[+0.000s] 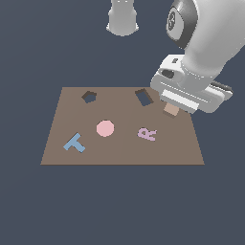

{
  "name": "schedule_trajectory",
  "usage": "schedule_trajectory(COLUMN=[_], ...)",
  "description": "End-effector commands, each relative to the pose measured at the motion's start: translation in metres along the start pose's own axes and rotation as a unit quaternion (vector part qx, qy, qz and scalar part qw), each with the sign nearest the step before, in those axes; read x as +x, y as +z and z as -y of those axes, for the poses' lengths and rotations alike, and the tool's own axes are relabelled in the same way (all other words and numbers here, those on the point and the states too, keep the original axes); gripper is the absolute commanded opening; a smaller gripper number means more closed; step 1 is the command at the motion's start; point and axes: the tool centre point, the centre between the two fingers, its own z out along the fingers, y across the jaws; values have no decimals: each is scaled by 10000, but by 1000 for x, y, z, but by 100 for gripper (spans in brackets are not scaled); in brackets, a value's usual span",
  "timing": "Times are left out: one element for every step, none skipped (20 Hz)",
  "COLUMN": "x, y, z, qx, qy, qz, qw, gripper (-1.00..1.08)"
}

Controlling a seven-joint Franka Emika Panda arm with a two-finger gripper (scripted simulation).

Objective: Insert a designated object into the corresponding slot on a board.

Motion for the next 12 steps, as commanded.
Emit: schedule_trajectory(x=[1,1,1,2,1,1,1,1,2,1,1,2], y=[-1,-1,-1,-1,-1,-1,0,2,5,9,12,15], z=[-1,-1,-1,-2,-1,-1,-1,-1,-2,-1,-2,-2], qx=[1,1,1,1,1,1,1,1,1,1,1,1], qy=[-4,-15,-22,-22,-17,-17,-17,-17,-17,-21,-21,-21], qz=[-1,0,0,0,0,0,0,0,0,0,0,0], qw=[10000,10000,10000,10000,10000,10000,10000,10000,10000,10000,10000,10000], gripper=[100,100,100,100,100,100,100,100,100,100,100,100])
